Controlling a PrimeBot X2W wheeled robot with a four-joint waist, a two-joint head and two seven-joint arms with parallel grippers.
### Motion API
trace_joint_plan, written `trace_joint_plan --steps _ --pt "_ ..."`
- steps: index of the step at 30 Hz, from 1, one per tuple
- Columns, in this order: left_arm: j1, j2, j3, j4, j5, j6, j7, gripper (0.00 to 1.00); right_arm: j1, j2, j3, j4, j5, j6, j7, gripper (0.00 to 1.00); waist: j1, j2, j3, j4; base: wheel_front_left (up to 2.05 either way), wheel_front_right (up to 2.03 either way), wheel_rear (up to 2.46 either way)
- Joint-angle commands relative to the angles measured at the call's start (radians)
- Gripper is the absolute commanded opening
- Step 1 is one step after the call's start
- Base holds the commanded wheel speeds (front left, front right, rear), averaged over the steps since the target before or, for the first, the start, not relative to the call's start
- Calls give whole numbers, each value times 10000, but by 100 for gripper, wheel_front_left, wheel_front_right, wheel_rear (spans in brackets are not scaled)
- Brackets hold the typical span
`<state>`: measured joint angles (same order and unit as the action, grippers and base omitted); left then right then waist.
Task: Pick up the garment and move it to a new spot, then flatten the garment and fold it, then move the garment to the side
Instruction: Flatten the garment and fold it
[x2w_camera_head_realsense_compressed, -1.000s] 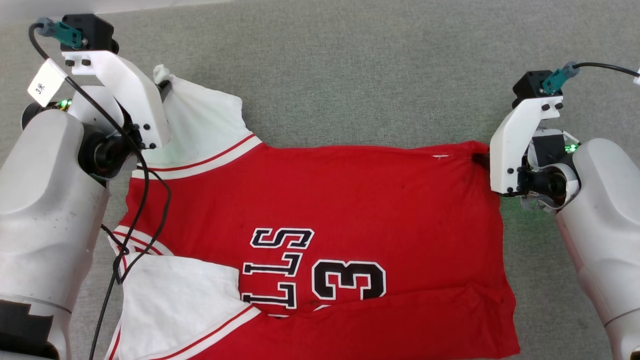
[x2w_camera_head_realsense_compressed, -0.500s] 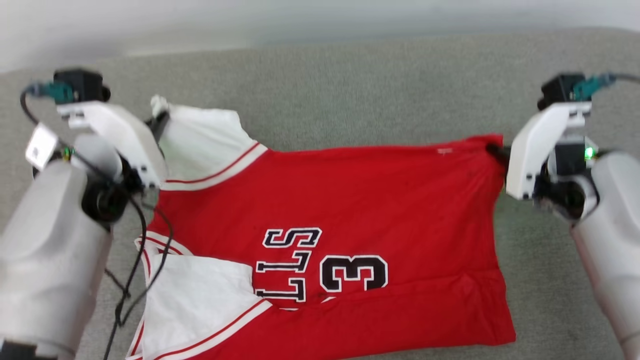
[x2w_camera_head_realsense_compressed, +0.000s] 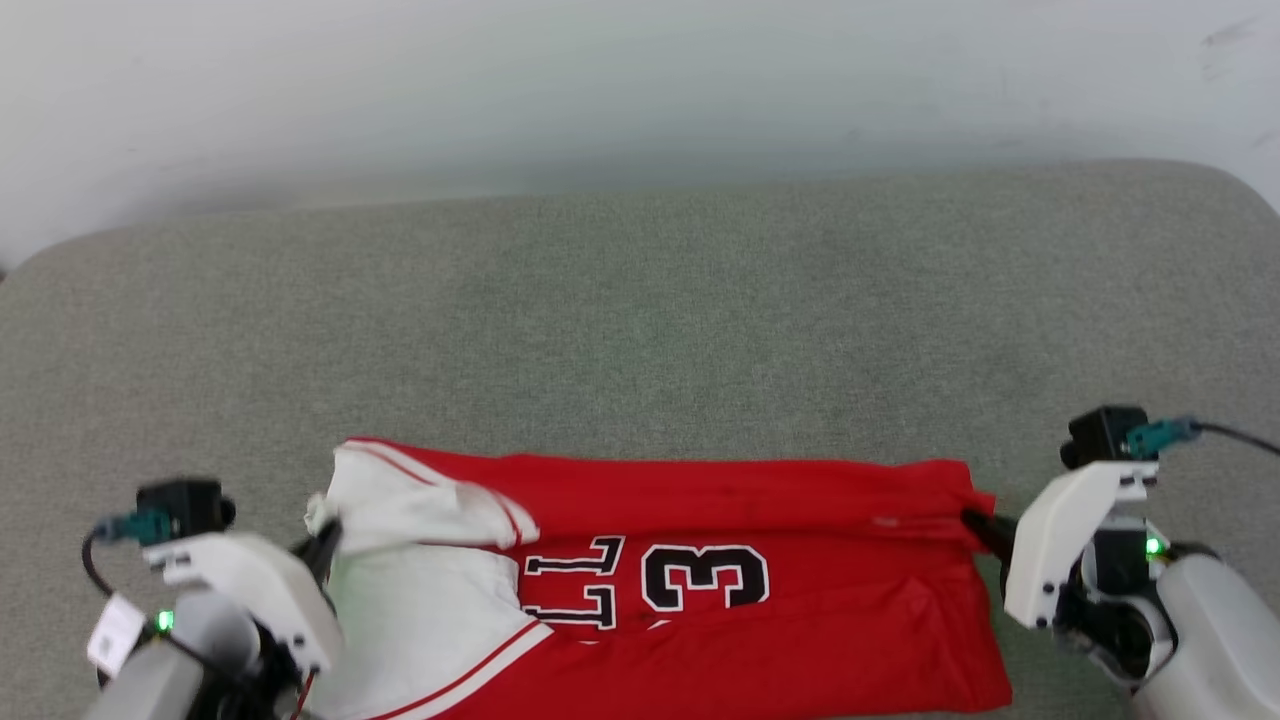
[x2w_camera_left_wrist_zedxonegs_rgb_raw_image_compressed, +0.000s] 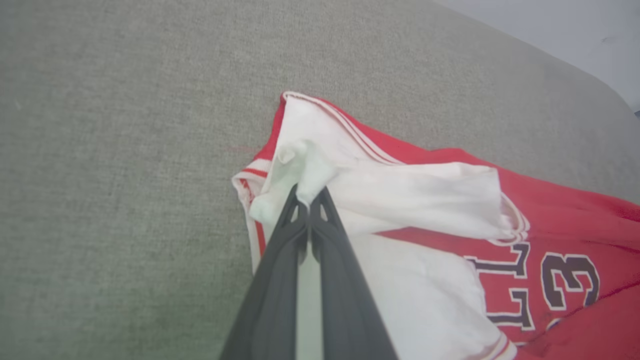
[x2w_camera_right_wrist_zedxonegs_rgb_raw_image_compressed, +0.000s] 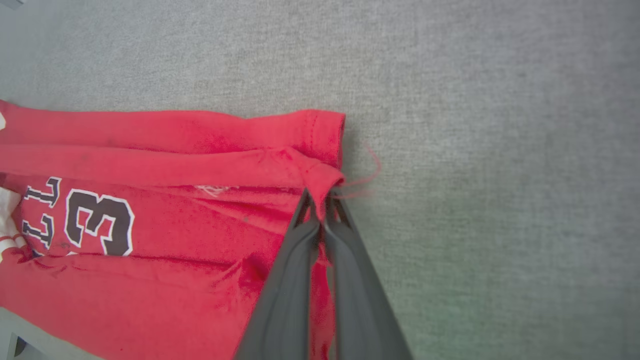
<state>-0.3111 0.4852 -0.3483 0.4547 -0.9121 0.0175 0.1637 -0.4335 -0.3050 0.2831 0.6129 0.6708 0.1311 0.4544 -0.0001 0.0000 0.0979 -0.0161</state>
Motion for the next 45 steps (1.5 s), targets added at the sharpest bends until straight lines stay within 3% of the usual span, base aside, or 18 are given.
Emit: trace_joint_plan --steps 1,10,12,13,14,15,16,22,26,34,39,45 --pt "595 73 61 -227 -81 213 -103 0 411 -49 -102 -147 28 -7 -125 0 1 0 -154 10 0 0 0" --pt "2975 1 287 -1536 -579 1122 -42 0 2227 75 -619 -1003 -95 -9 -428 3 1 0 -377 10 0 0 0" --pt "3225 -43 208 -1606 -546 1240 -43 0 2566 146 -700 -1135 -179 -9 -398 33 1 0 -406 -5 0 0 0" --pt "3328 -115 162 -1610 -562 1267 -72 0 2716 223 -761 -1200 -161 -9 -399 66 1 0 -428 -13 0 0 0" --pt "3401 -177 116 -1608 -533 1282 -126 21 2845 278 -828 -1271 -205 -9 -472 100 1 0 -461 -22 0 0 0" --pt "3461 -270 67 -1617 -531 1294 -157 49 2984 322 -876 -1338 -275 -9 -516 100 1 0 -503 -25 0 0 0" --pt "3508 -361 21 -1653 -499 1304 -248 98 3101 377 -948 -1439 -325 -9 -644 100 1 0 -555 -31 0 0 0" --pt "3593 -575 46 -2135 95 1383 -1572 100 3715 632 -1539 -2464 -626 -6 -1279 100 1 0 -953 -28 0 0 0" --pt "3475 -554 10 -2700 756 1560 -2475 100 3929 513 -2075 -3238 -810 -6 -927 100 1 0 -1132 26 0 0 0" --pt "2951 -411 -183 -3923 2383 1952 -3915 100 4044 340 -3218 -4290 -1366 -6 1171 100 1 0 -1202 429 0 0 0" --pt "2475 -353 -288 -4638 3472 2173 -4180 100 4193 440 -3485 -4899 -1696 -6 2706 100 1 0 -899 825 0 0 0" --pt "2081 -454 -322 -5340 4083 2309 -4245 100 3913 798 -3575 -5183 -1903 -6 3574 100 1 0 -94 1184 0 0 0"
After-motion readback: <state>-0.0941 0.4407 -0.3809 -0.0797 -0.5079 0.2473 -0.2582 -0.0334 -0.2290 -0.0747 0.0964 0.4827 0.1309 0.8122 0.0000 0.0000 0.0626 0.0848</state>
